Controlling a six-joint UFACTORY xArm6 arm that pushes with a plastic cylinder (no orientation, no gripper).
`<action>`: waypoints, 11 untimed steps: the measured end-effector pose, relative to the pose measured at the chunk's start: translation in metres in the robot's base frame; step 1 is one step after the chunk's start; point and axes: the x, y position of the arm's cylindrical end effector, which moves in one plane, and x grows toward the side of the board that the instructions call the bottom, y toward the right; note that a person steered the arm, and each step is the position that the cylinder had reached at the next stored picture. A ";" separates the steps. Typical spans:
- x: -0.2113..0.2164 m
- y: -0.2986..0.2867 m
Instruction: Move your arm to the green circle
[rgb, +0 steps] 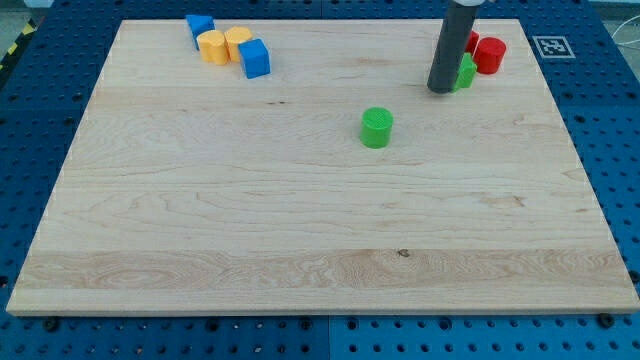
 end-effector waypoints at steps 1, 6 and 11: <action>-0.009 0.010; 0.002 -0.063; 0.100 -0.115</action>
